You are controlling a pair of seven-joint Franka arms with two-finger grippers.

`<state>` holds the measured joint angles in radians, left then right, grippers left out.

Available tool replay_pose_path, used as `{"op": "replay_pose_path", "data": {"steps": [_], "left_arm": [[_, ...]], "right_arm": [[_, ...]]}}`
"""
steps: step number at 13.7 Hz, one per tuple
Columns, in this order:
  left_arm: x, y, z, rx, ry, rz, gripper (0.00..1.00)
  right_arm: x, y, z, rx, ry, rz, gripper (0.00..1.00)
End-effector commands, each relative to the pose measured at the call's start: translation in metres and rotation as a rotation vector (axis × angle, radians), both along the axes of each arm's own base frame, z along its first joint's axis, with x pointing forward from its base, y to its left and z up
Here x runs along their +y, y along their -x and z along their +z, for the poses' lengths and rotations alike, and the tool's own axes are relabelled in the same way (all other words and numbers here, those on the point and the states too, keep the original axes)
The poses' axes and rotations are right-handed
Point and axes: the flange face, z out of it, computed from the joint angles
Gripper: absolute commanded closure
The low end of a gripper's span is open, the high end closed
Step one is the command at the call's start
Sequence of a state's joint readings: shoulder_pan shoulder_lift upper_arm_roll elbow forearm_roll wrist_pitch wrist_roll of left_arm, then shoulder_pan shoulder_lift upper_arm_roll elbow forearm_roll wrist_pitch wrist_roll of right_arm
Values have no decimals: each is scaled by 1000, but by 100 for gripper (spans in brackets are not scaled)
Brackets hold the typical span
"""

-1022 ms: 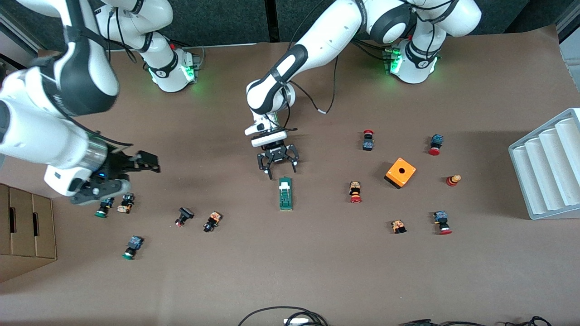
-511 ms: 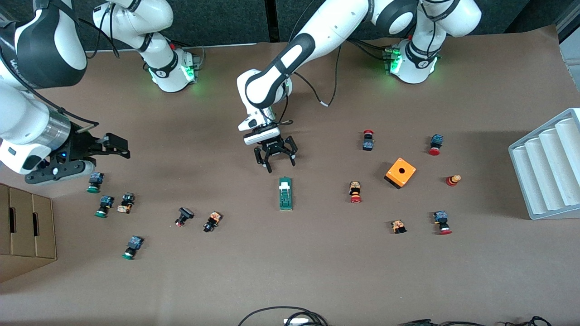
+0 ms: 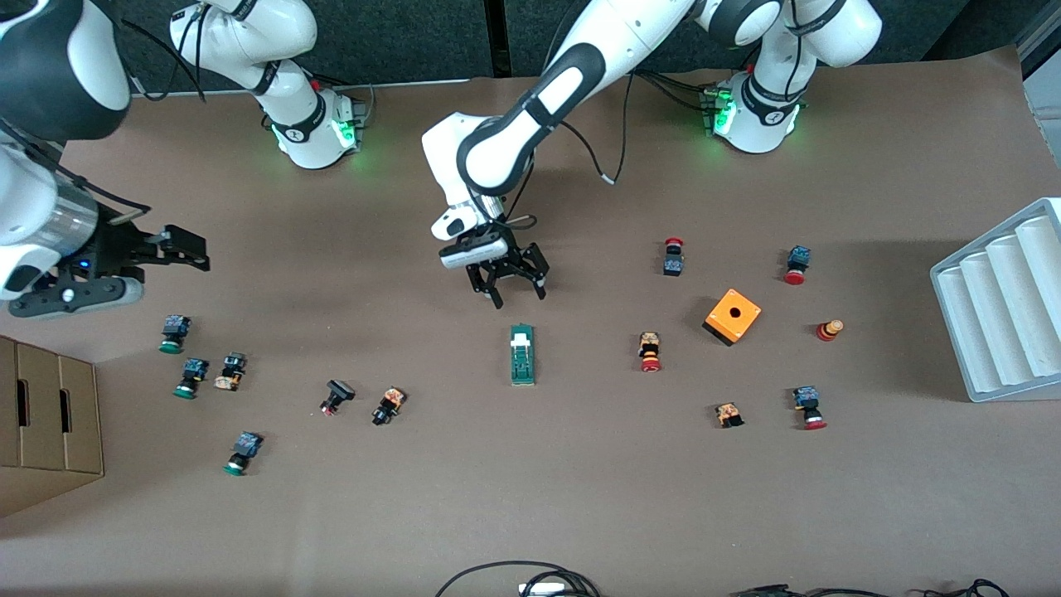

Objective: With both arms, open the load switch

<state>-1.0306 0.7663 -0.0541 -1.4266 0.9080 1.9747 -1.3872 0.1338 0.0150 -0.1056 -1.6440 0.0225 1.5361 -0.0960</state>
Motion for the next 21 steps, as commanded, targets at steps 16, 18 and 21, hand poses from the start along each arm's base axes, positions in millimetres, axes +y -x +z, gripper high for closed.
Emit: {"op": "replay_pose_path", "data": {"steps": [16, 18, 21], "left_arm": [[78, -100, 137, 530, -33, -307, 0], [96, -110, 153, 586, -26, -348, 0], [126, -121, 181, 635, 15, -336, 0]], "right_arm": [[-38, -10, -5, -100, 17, -75, 0], [-30, -10, -7, -93, 19, -76, 0], [-31, -12, -8, -93, 25, -191, 0]]}}
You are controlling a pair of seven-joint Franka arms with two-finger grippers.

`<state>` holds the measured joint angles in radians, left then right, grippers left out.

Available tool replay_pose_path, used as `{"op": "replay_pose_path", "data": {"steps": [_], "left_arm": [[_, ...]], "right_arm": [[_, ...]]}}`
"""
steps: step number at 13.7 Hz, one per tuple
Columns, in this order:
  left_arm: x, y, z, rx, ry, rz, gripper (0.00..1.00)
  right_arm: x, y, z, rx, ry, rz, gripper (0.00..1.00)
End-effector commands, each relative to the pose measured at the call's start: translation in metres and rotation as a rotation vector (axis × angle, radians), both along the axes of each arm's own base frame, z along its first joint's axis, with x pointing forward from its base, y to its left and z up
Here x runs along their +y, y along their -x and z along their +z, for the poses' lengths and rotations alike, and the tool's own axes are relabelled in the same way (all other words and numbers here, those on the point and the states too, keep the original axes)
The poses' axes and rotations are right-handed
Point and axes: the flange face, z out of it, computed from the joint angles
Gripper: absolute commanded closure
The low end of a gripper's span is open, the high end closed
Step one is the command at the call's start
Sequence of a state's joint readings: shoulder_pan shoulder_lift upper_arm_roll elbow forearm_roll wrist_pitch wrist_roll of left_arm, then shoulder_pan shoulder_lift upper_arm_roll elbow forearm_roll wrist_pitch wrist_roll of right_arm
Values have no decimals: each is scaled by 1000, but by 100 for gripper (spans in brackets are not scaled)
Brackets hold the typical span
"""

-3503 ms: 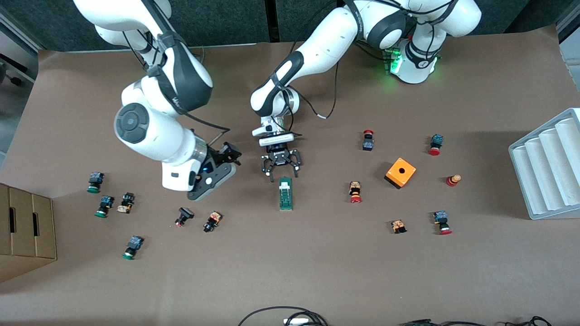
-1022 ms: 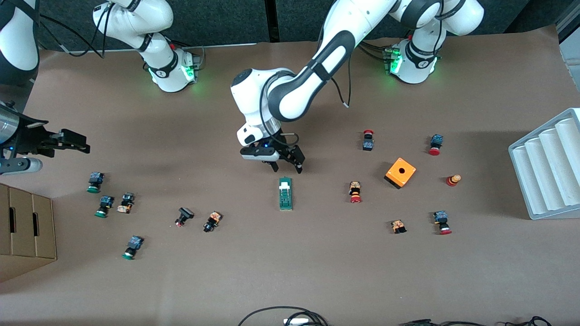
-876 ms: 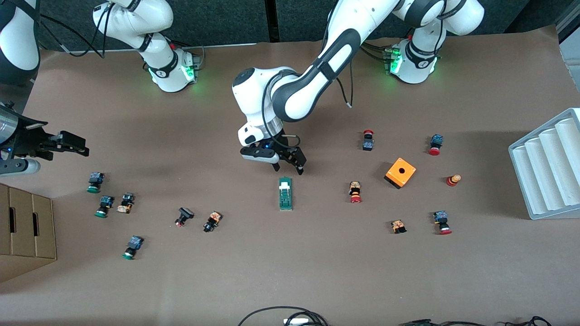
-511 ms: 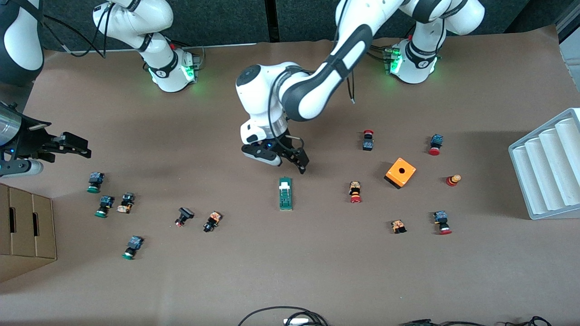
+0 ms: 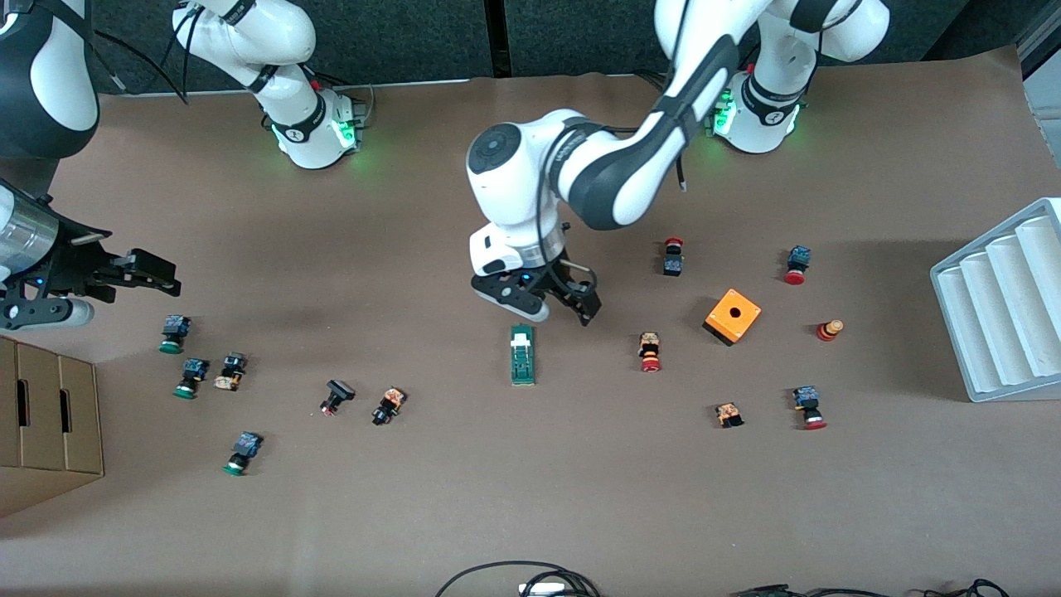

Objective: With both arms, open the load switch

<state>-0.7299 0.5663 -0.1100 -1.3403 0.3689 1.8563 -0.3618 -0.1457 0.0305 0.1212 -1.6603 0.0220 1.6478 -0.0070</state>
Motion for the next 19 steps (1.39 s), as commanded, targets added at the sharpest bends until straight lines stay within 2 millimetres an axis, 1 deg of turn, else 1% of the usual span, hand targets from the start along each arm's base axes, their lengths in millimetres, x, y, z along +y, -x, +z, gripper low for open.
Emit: {"op": "replay_pose_path", "data": {"steps": [1, 2, 3, 5, 6, 8, 9, 10, 11, 12, 14, 15, 16, 17, 18, 19], "left_arm": [[36, -2, 33, 76, 25, 0, 0], [47, -6, 42, 78, 27, 0, 0], [60, -9, 52, 81, 38, 13, 0], [94, -21, 80, 108, 121, 95, 0], [114, -28, 97, 100, 146, 128, 0], [159, -36, 124, 116, 158, 188, 0], [188, -44, 137, 145, 176, 200, 0], [213, -47, 151, 162, 198, 206, 0], [239, -51, 158, 163, 197, 228, 0], [260, -52, 167, 146, 200, 256, 0], [307, -61, 175, 147, 228, 311, 0], [329, -61, 177, 166, 259, 306, 0], [349, -57, 177, 178, 262, 280, 0], [374, -52, 179, 178, 257, 285, 0], [393, -45, 180, 173, 257, 309, 0], [399, -37, 183, 169, 258, 318, 0]], "right_arm": [[3, 3, -1, -14, 21, -42, 0], [12, 3, -1, -16, 21, -30, 0], [9, 2, -1, -16, 20, -34, 0], [5, 2, -2, -14, 14, -43, 0], [-2, 3, 0, -15, 12, -56, 0], [4, 0, 0, -31, 2, -51, 0], [4, -1, 3, -49, -21, -58, 0], [3, 2, 10, -58, -36, -71, 0], [-2, 4, 14, -55, -48, -87, 0], [-12, 4, 15, -36, -60, -107, 0], [-27, 3, 17, -30, -63, -135, 0], [-26, 3, 17, -30, -63, -135, 0], [-24, 2, 14, -25, -61, -135, 0], [-17, -2, 8, -13, -60, -144, 0], [-11, -4, 3, -3, -48, -162, 0], [-9, -5, 2, -1, -48, -167, 0]]}}
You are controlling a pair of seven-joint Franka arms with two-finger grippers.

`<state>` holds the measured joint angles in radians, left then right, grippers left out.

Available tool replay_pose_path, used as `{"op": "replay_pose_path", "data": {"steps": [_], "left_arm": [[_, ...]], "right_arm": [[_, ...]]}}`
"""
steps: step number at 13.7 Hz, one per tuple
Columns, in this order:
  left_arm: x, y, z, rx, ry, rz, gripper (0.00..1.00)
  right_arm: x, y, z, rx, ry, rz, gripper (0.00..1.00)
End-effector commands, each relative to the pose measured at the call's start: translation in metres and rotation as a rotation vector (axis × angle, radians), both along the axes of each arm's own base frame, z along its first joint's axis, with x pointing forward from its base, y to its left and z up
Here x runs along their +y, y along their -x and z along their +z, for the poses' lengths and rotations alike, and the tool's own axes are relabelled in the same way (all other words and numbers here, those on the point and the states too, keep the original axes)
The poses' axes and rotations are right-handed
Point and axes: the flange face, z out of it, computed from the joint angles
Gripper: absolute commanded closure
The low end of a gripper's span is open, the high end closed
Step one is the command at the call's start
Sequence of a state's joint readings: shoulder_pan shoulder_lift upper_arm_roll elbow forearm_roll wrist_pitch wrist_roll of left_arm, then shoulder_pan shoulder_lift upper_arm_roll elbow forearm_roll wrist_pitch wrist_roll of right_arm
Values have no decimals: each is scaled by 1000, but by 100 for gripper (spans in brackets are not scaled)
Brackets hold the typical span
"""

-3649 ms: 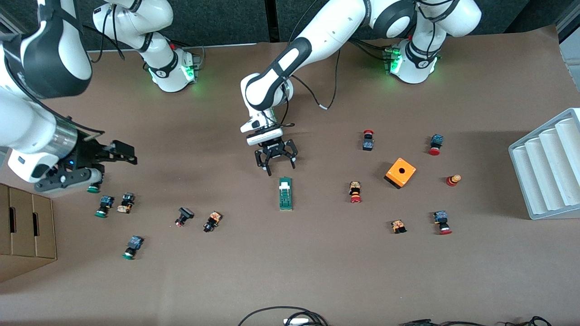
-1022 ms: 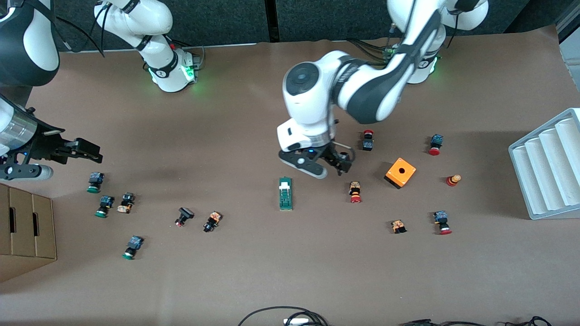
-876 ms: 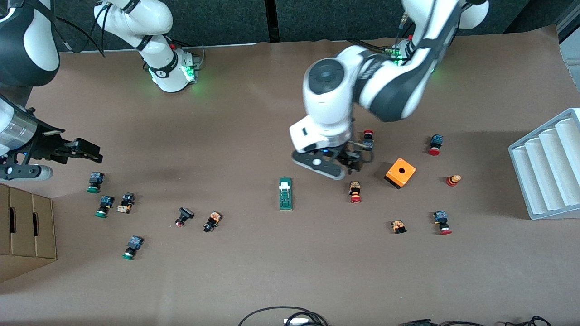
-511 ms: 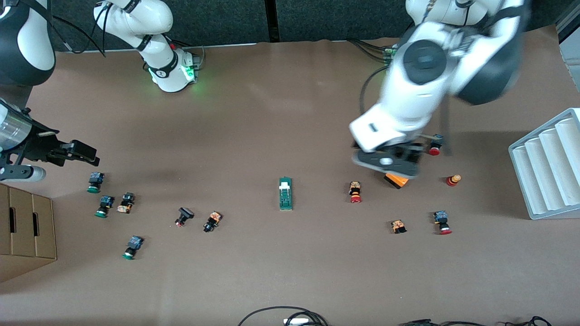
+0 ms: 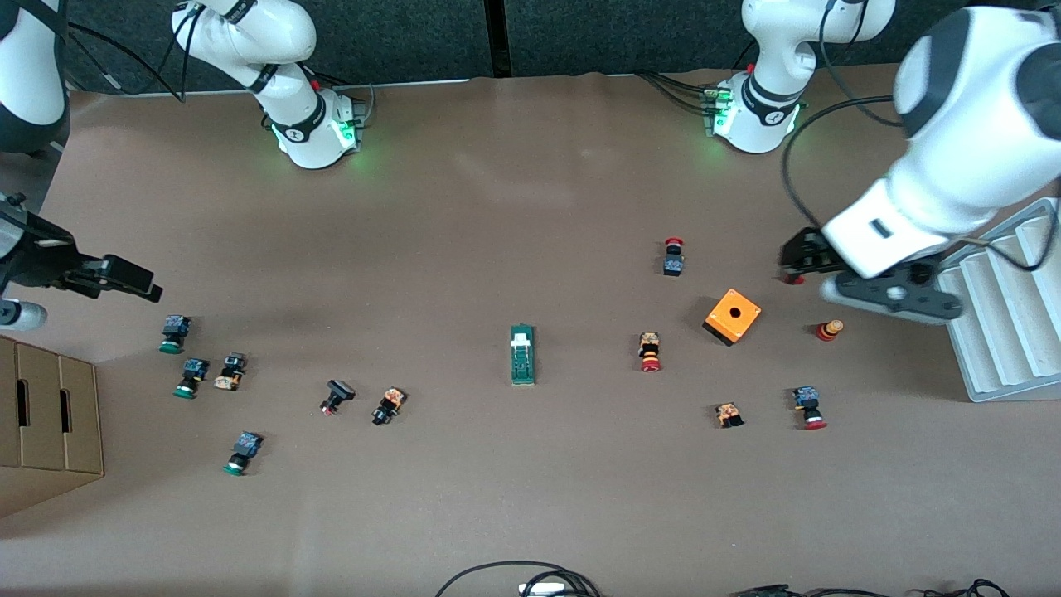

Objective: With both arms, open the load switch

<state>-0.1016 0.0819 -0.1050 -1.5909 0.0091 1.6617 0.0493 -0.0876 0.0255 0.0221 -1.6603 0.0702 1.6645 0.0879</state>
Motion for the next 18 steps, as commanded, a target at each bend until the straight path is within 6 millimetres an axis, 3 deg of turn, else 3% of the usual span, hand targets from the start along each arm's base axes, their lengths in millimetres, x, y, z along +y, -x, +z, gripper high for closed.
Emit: {"op": "replay_pose_path", "data": {"steps": [1, 2, 4, 8, 11, 14, 17, 18], "left_arm": [[24, 30, 13, -12, 12, 17, 0], [35, 31, 17, -15, 13, 34, 0], [81, 32, 20, -18, 16, 115, 0], [104, 40, 19, -9, 5, 137, 0], [102, 41, 19, -6, -3, 138, 0], [107, 41, 12, 6, 7, 222, 0], [91, 39, 13, -9, -2, 204, 0], [94, 39, 12, -8, -1, 208, 0]], "right_arm": [[15, -5, -2, 18, -7, -10, 0], [18, -5, -4, 21, 5, 2, 0], [17, -5, -6, 27, 16, 20, 0], [14, -8, -11, 34, 6, 18, 0], [14, -9, -7, 17, 11, 143, 0], [17, -11, -11, 24, 11, 155, 0], [19, -12, -14, 28, 1, 154, 0], [22, -12, -14, 28, 4, 159, 0]]}}
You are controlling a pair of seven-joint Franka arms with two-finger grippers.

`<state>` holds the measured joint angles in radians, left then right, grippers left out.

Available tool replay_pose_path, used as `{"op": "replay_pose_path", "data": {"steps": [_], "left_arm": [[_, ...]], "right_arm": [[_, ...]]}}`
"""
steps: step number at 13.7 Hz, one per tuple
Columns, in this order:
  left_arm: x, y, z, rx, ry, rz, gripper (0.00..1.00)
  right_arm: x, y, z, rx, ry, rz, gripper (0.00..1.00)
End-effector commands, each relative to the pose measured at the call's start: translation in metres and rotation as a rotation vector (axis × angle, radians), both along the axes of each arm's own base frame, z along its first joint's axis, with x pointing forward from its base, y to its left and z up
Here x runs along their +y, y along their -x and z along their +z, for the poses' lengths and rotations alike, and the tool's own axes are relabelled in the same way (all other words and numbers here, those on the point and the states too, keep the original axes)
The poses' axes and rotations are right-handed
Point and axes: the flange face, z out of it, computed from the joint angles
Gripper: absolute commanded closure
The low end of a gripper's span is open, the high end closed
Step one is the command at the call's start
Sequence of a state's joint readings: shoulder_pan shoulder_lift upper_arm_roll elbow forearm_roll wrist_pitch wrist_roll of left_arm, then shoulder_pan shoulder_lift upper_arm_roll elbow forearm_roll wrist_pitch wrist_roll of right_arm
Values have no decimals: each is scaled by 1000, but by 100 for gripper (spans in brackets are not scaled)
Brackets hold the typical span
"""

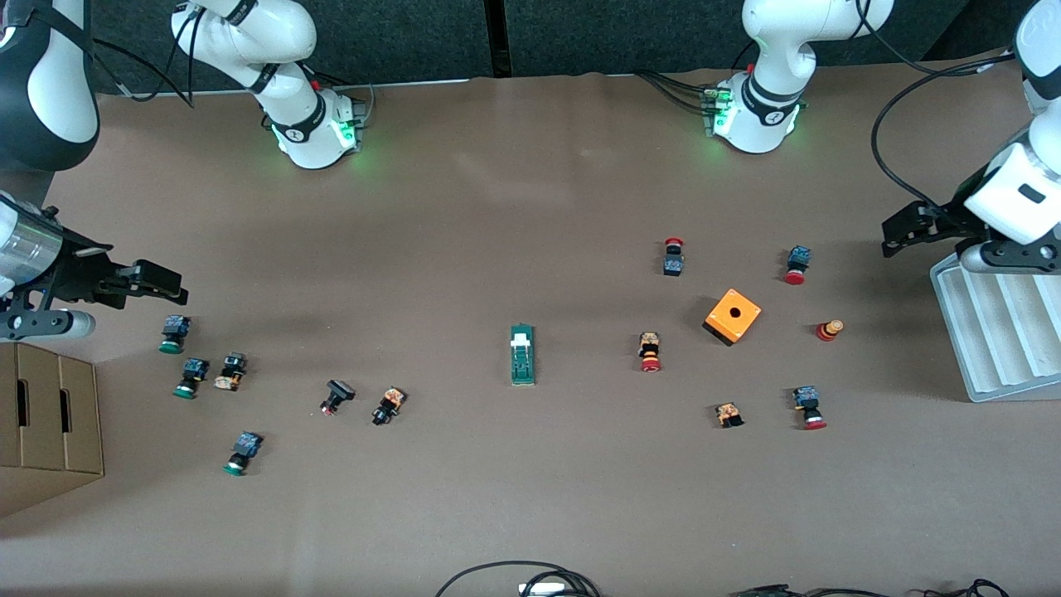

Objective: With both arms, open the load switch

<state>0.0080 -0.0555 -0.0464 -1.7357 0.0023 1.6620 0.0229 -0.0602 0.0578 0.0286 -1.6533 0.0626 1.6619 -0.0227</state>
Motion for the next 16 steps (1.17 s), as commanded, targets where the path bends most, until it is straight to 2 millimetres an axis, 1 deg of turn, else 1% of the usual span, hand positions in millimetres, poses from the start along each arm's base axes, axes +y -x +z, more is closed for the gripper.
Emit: {"op": "replay_pose_path", "data": {"steps": [1, 5, 8, 16], "left_arm": [[-2, 5, 1, -10, 9, 12, 0], [-4, -6, -3, -6, 7, 4, 0], [-6, -6, -3, -4, 4, 0, 0], [-7, -6, -1, 0, -3, -2, 0]], "right_arm": [[3, -4, 1, 7, 6, 15, 0], [3, -5, 0, 4, 12, 22, 0], [5, -5, 1, 2, 9, 34, 0], [5, -6, -1, 5, 9, 34, 0]]}}
